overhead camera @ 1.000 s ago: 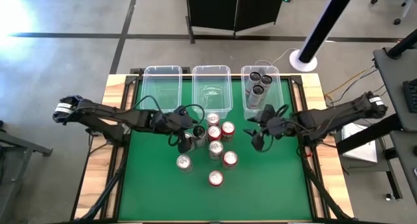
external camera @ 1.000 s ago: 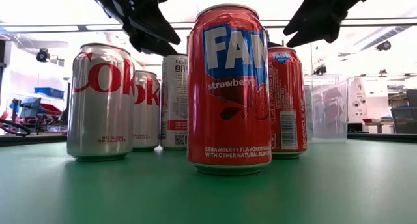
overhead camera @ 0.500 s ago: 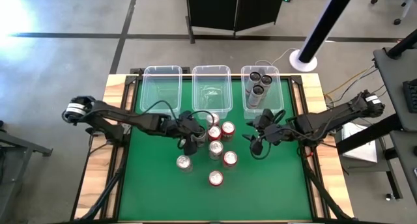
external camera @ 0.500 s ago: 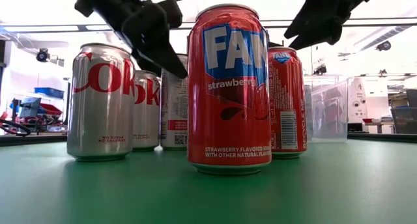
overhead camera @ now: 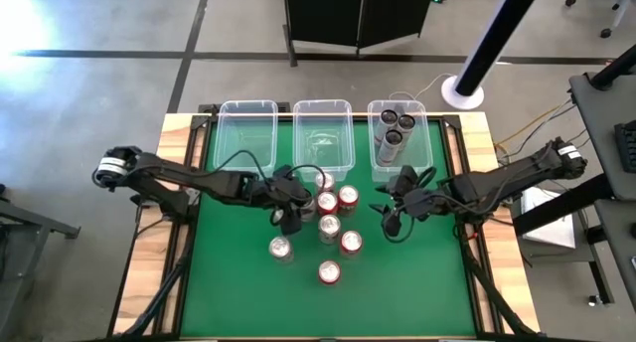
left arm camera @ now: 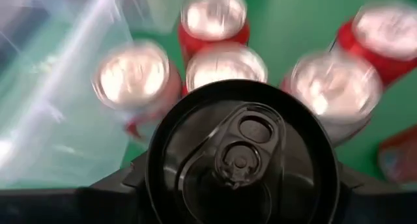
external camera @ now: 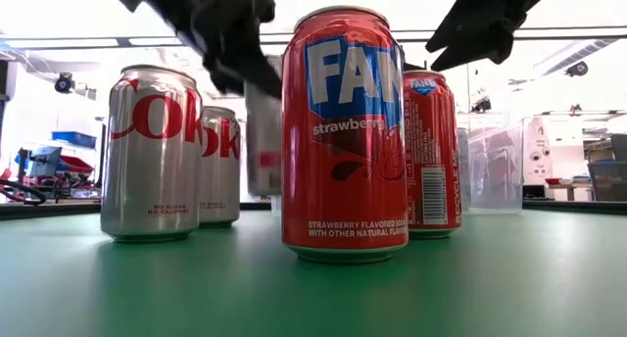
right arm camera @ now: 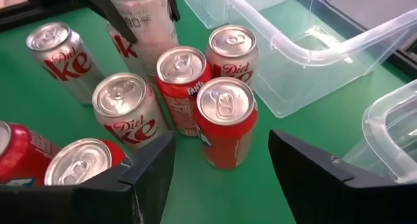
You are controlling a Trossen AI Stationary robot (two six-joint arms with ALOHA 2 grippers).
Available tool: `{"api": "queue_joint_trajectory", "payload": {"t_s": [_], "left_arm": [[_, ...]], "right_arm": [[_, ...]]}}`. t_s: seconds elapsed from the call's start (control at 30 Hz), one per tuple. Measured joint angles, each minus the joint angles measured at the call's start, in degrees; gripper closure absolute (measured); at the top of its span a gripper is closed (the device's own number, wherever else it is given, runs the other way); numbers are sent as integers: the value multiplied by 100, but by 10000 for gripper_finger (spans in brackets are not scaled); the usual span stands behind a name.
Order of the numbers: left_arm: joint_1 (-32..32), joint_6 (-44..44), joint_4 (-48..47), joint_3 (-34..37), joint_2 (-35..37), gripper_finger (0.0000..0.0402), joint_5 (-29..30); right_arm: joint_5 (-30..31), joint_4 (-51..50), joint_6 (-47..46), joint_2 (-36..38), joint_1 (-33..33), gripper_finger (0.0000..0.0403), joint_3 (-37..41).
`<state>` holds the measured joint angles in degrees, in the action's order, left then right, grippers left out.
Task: Sort soda cans
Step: Put the white soda can into the top right transparent bin aligned with the other white soda can
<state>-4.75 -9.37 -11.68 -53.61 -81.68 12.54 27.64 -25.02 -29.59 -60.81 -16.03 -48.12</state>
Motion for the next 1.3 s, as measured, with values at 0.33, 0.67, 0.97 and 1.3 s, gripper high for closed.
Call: {"api": "queue_joint_trajectory", "payload": {"t_s": [0.33,0.67,0.97,1.3], "left_arm": [[-37,415,-2203,-2035,66,164,283],[-33,860,-1833,-3113,-255,160,161],[-59,1106,-284,-3054,-1068,158,-384],[-120,1320,-42,-3814,-2403,160,-686]], "right_arm": [[0,-1,342,6,-281,154,-495],[-49,-1164,-63,-4,-824,163,-510],[172,-1805,-1184,-9,-1504,126,14],[246,-1861,-1818,-17,-1837,93,543]]}}
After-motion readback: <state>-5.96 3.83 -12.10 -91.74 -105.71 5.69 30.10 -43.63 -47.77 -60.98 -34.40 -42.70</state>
